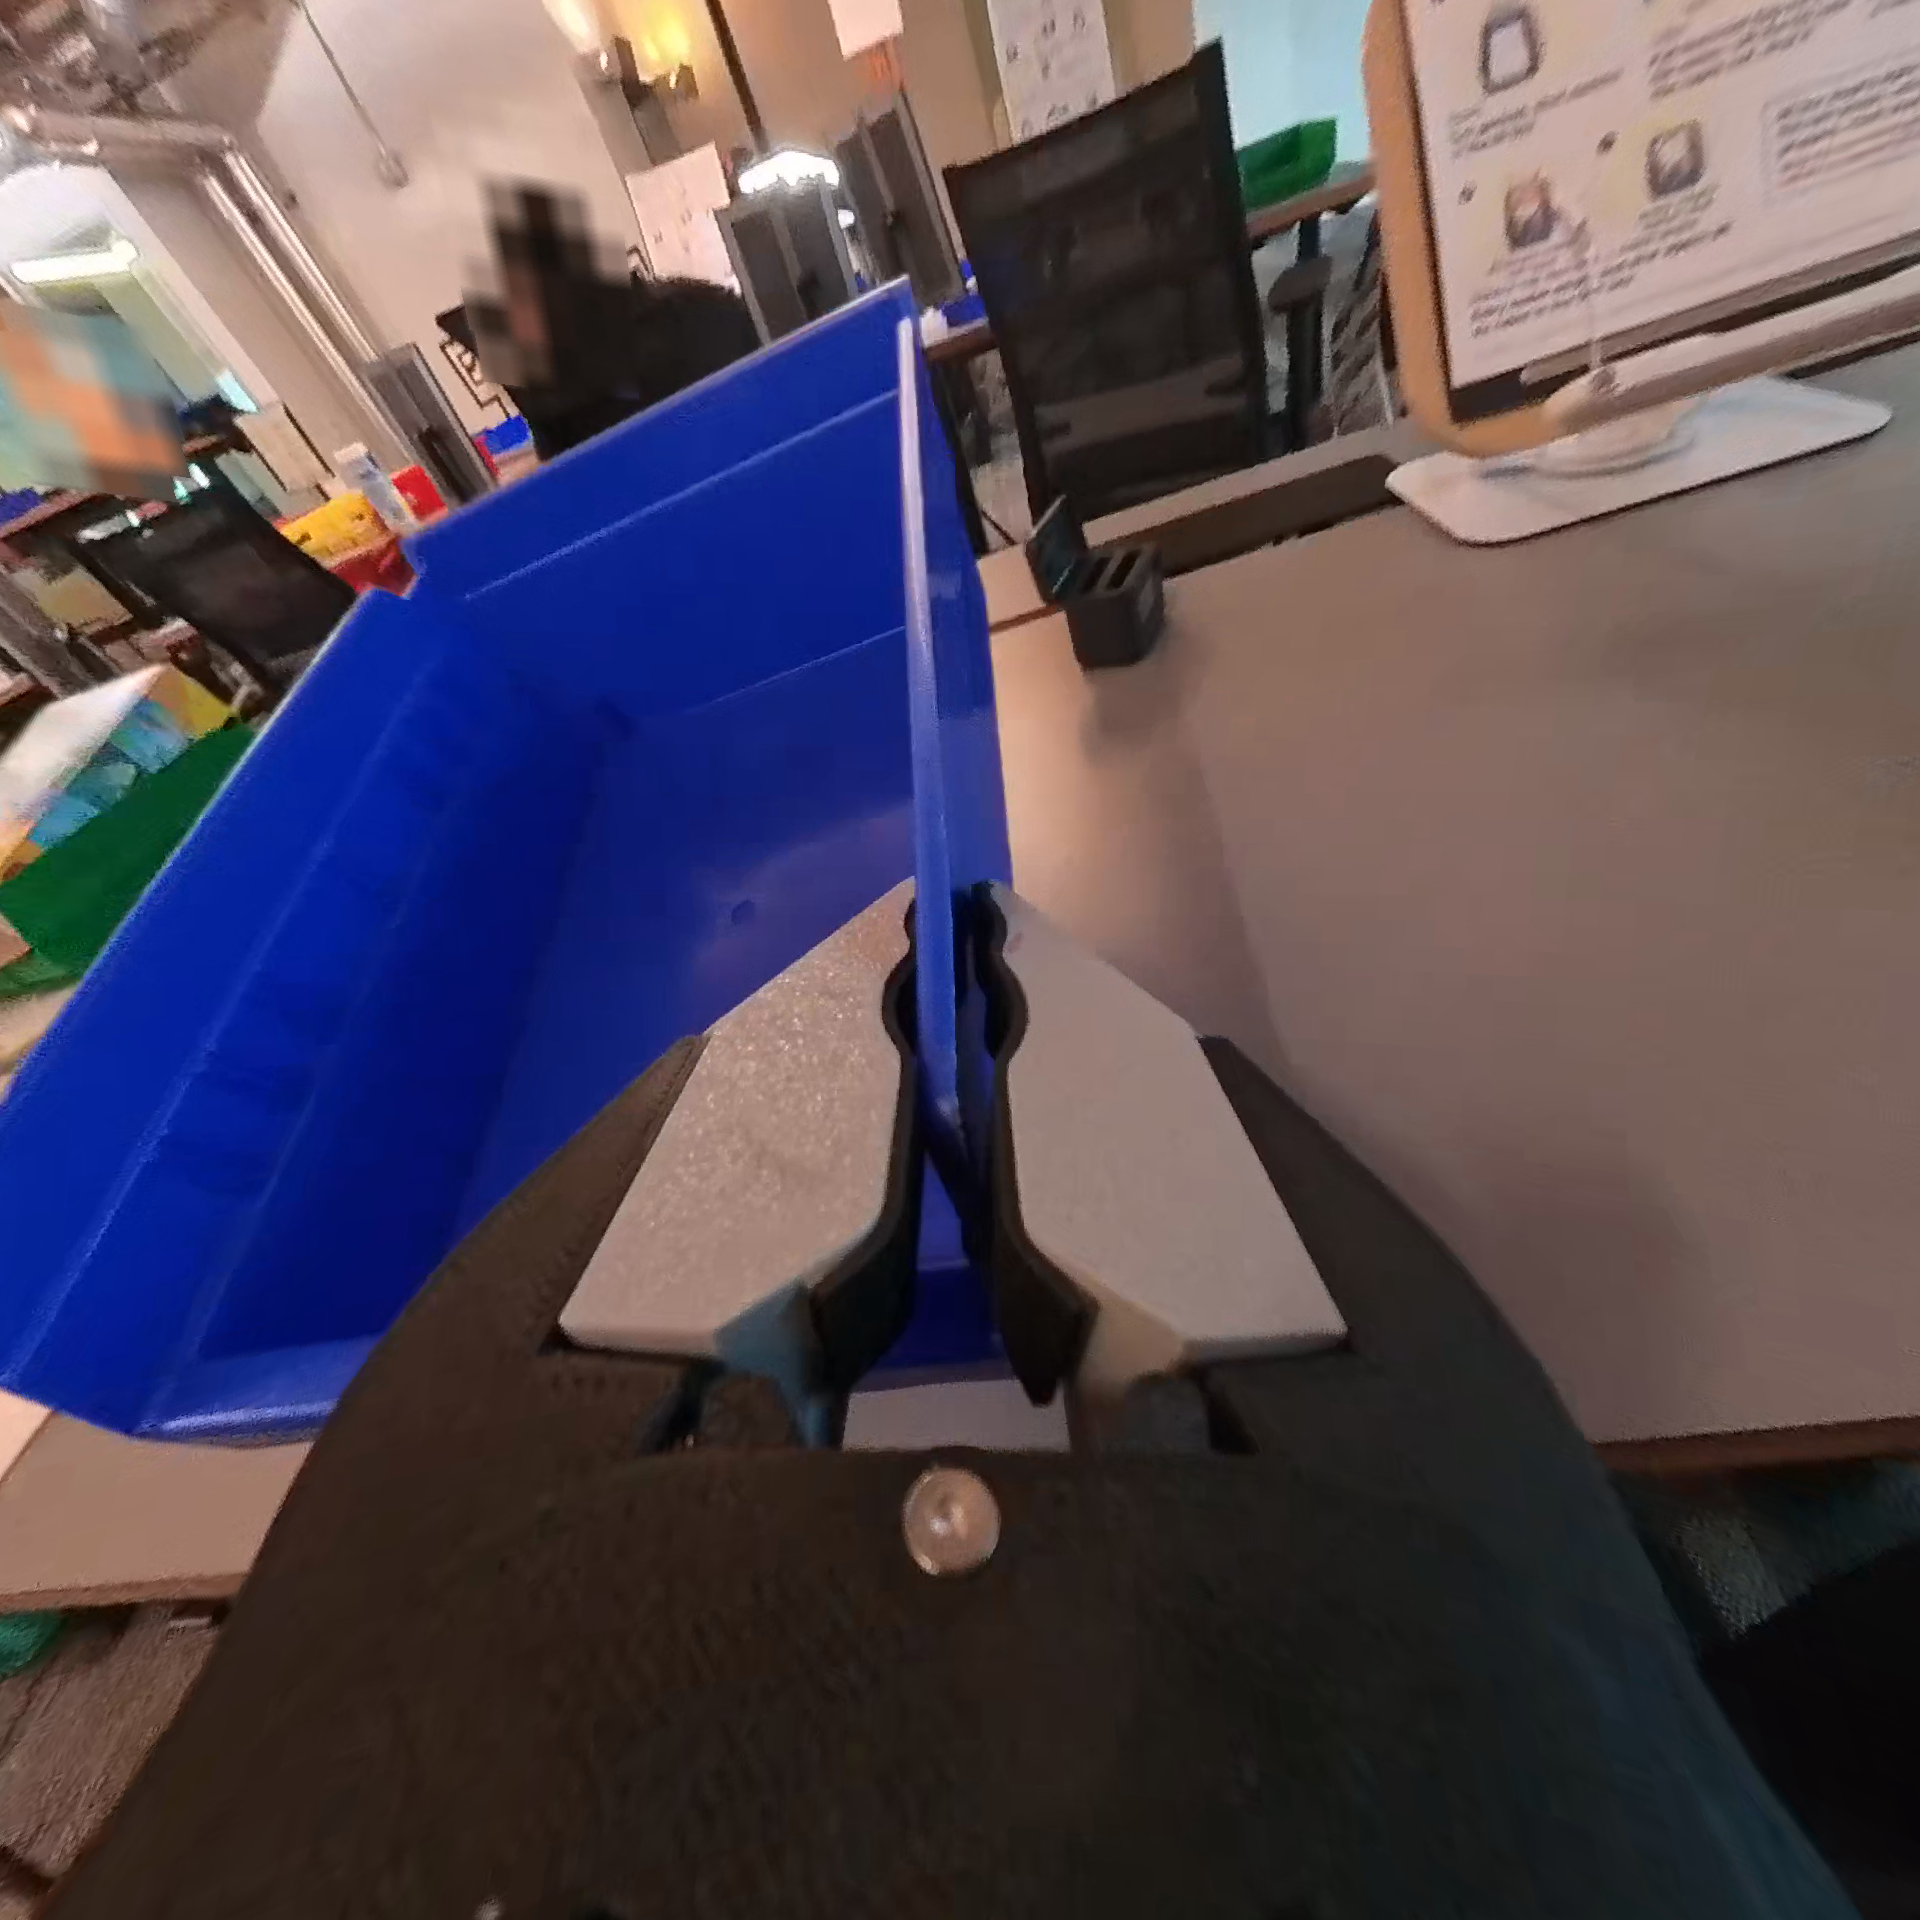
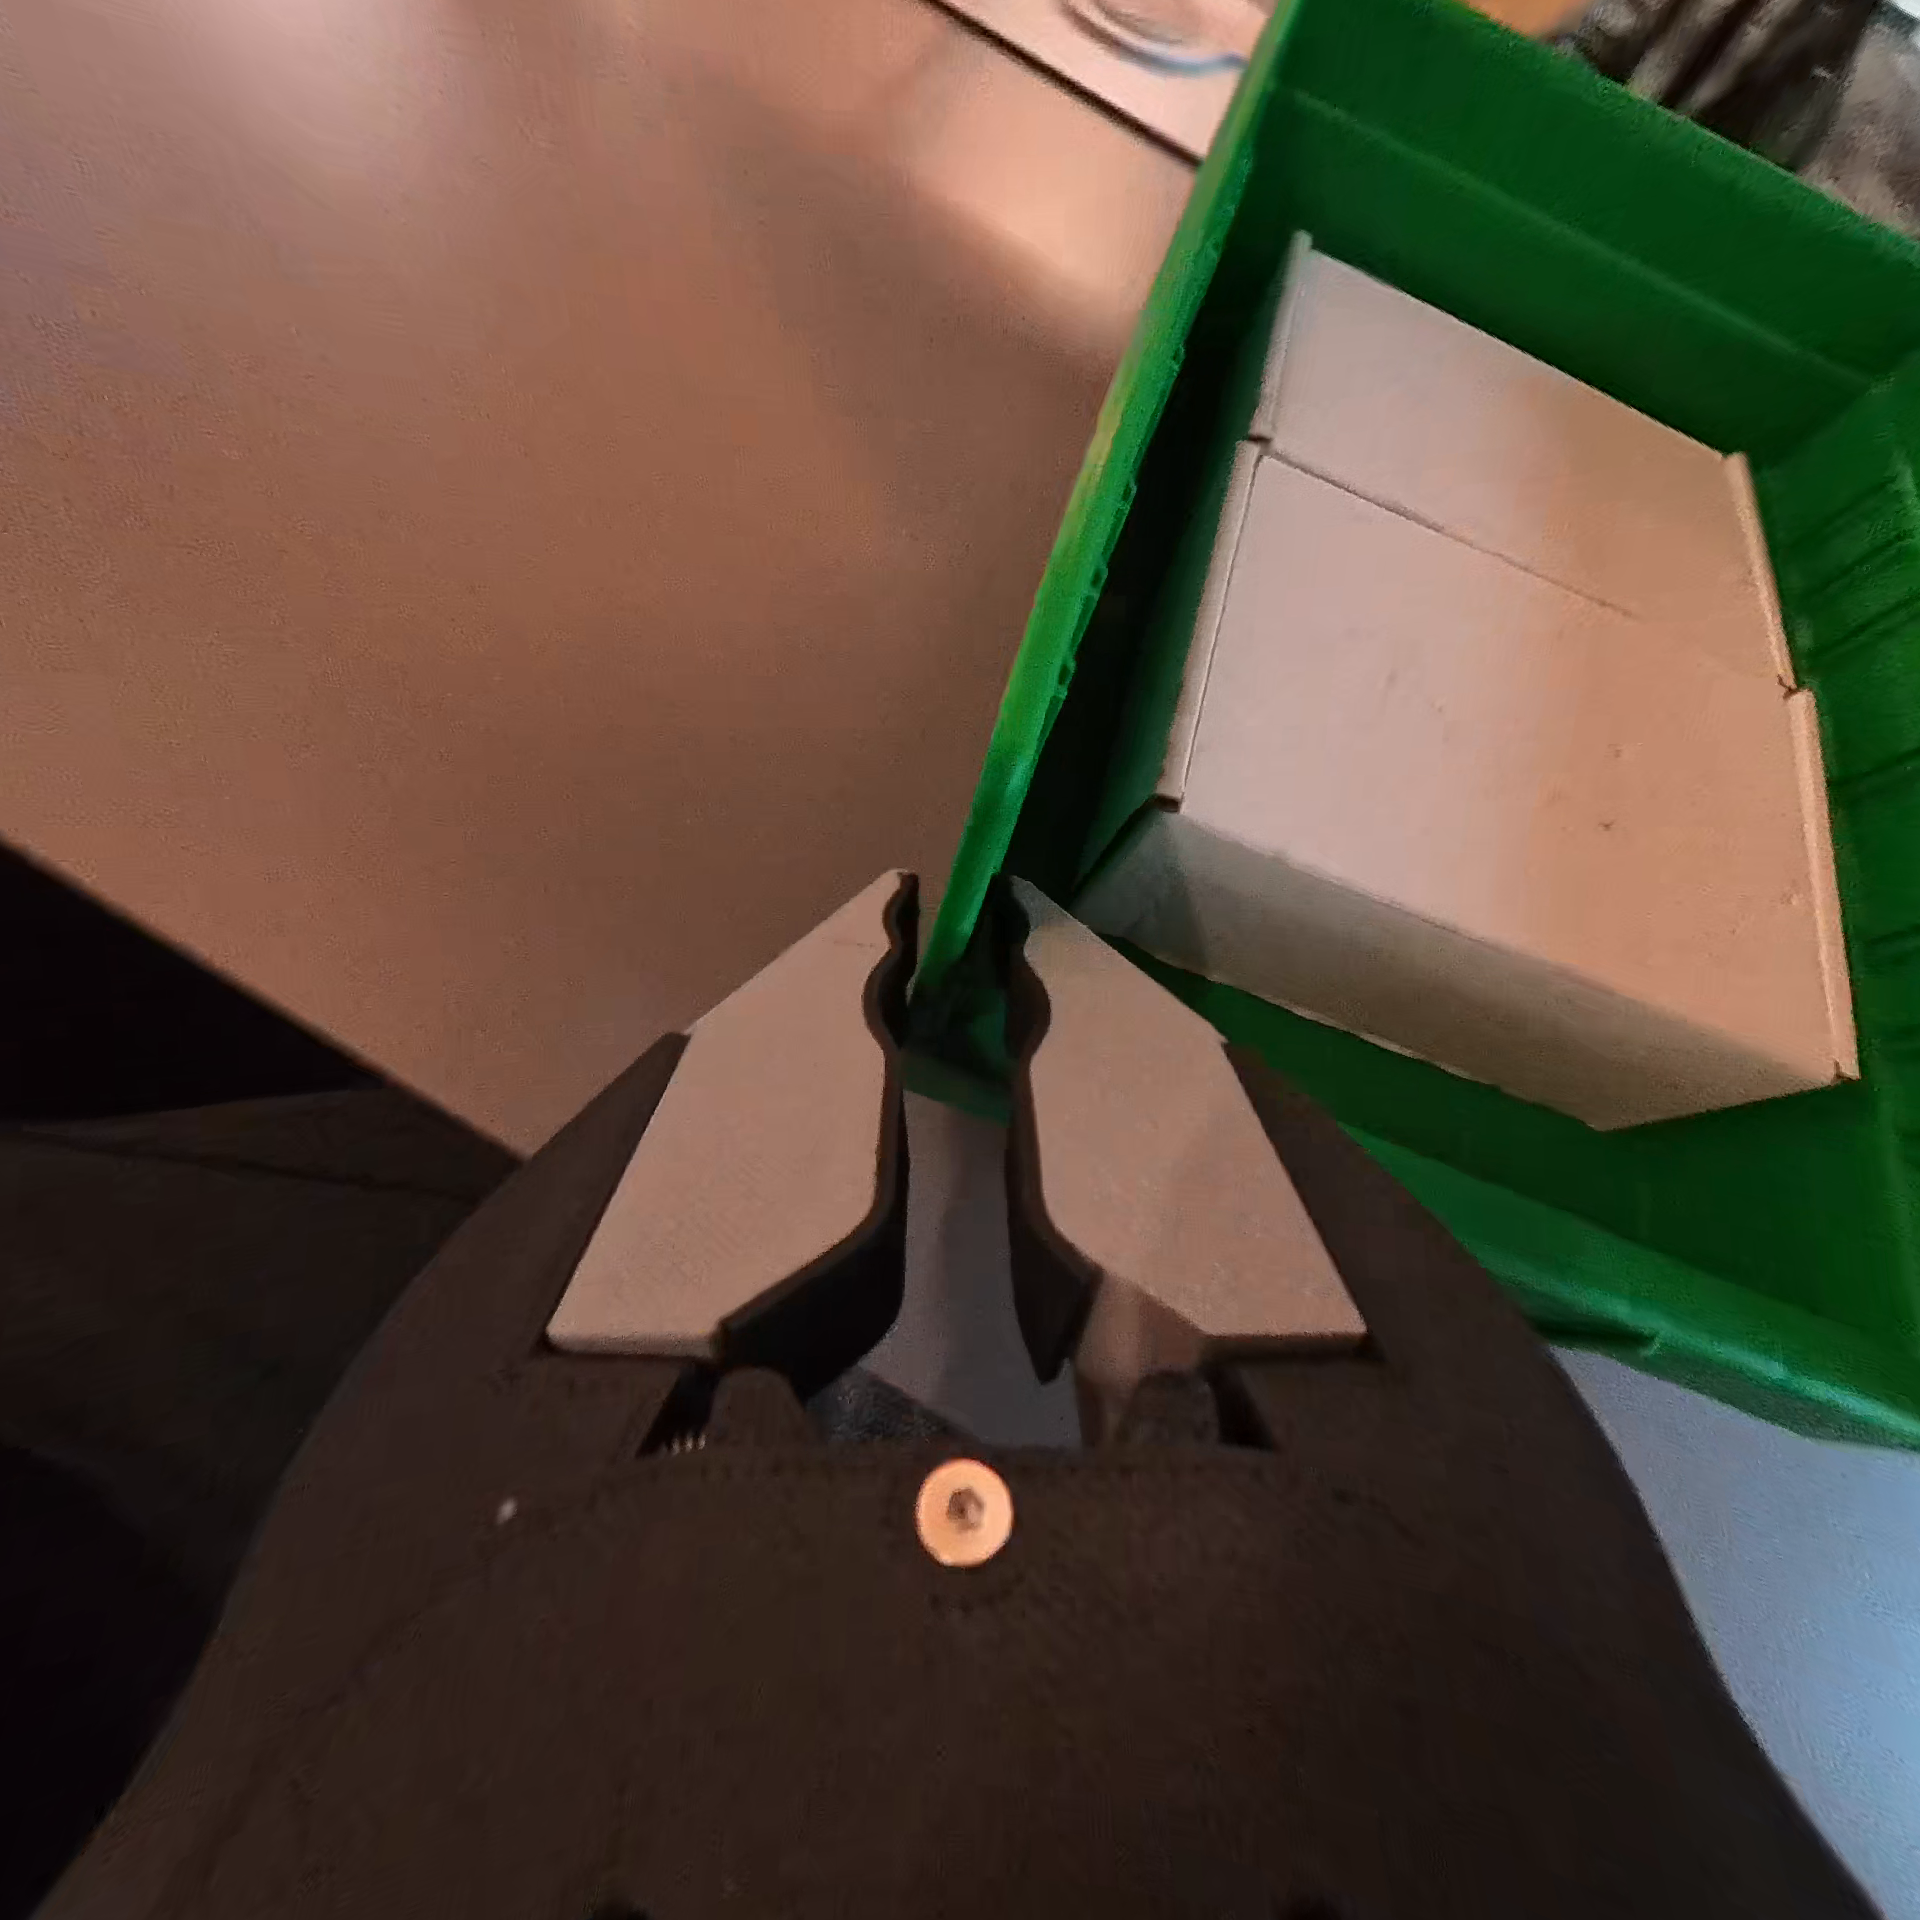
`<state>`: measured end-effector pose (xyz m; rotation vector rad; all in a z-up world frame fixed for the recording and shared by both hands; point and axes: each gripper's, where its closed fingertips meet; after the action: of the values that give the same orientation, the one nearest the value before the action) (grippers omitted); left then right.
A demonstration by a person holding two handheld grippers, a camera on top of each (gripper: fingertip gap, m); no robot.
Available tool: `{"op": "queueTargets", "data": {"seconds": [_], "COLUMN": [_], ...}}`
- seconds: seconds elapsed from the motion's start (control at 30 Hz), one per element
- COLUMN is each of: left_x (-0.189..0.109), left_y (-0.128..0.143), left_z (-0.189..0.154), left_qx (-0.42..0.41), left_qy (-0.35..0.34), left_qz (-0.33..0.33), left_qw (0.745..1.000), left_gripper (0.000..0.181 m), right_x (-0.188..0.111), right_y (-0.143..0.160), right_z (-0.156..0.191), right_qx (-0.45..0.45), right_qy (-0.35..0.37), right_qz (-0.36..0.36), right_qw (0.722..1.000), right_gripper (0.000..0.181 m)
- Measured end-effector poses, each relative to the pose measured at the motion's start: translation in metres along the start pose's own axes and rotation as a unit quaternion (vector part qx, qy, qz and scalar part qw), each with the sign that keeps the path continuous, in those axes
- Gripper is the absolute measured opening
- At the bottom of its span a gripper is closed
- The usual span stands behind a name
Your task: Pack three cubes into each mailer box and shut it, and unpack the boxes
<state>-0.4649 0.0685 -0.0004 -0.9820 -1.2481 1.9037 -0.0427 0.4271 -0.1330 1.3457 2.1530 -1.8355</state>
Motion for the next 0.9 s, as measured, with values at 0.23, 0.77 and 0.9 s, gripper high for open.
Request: {"op": "queueTargets", "data": {"seconds": [0.23, 0.77, 0.9], "left_x": [-0.009, -0.035, -0.047], "left_y": [-0.015, -0.021, -0.045], "left_z": [-0.007, 0.011, -0.015], "left_qx": [-0.004, -0.020, 0.012], "left_qy": [0.017, -0.004, 0.014], "left_qz": [-0.031, -0.069, -0.086], "left_qw": [0.999, 0.997, 0.996], "left_gripper": [0.003, 0.003, 0.003], "right_x": [0.004, -0.045, -0.055], "right_y": [-0.060, -0.231, -0.211], "right_z": [0.144, 0.386, 0.322], "right_qx": [-0.066, -0.036, -0.043], "right_qy": [-0.083, -0.251, -0.250], "right_qz": [-0.043, -0.233, -0.243], "right_qw": [0.993, 0.939, 0.936], "right_gripper": [0.014, 0.040, 0.043]}}
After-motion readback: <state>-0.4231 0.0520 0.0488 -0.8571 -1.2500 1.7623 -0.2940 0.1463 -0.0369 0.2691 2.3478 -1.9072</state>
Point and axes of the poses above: each gripper's, where its closed fingertips meet, x out along the fingers, y out of its underside, z = x × y across the jaws, and after that the axes turned 10 degrees about y, right-handed
